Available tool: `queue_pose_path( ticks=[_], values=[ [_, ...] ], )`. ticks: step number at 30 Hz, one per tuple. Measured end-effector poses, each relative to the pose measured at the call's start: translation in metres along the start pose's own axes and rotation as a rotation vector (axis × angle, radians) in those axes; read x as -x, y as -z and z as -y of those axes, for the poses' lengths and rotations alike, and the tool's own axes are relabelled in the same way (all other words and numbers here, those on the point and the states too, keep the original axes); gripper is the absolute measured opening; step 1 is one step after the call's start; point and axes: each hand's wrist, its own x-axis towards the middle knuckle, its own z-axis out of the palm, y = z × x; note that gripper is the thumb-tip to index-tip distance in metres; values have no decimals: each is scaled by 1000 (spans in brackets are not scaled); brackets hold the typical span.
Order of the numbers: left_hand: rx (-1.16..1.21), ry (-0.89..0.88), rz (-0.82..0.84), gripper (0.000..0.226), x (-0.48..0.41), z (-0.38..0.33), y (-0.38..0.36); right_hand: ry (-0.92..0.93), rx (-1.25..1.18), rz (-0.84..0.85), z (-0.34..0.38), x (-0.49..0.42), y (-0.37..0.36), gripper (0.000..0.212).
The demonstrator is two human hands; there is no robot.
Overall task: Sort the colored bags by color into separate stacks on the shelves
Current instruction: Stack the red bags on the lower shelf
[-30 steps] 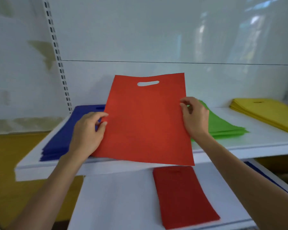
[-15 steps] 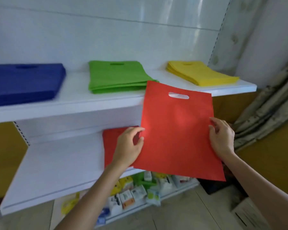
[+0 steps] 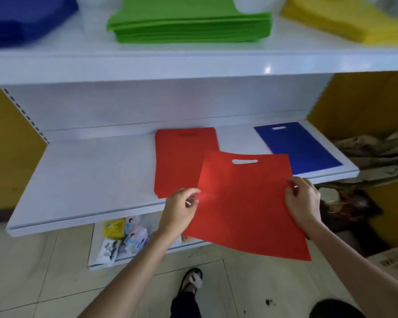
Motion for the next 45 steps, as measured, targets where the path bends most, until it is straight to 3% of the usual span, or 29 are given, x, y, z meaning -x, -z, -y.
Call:
queue_pose_path(
  ticks=[7,11,16,20,26,30,36,45],
  values=[
    [-133,47,-175,23,-65,82,18,179,-45,106,51,-67,-118,39],
    [-245,102,-131,35,-103,120,16,295,99,210,61,-104,-181,55],
    [-438,282,0,48,-124,153,8,158,417,436,61,-119,-232,51],
    [-353,322,49,51,-126,150,5,140,408,421,62,-113,-236,47],
    [-414,356,62,49,-113,122,20,218,220,315,68,-87,-190,47],
    [-347,256,18,43,-81,76,42,361,10,242,88,-57,-128,47],
    [-319,87,-52,34,-19,-9,85,483,-103,94,129,-8,-21,43],
    [-283,-115,-339,23,26,-110,196,497,-283,-119,223,7,102,33]
  ],
)
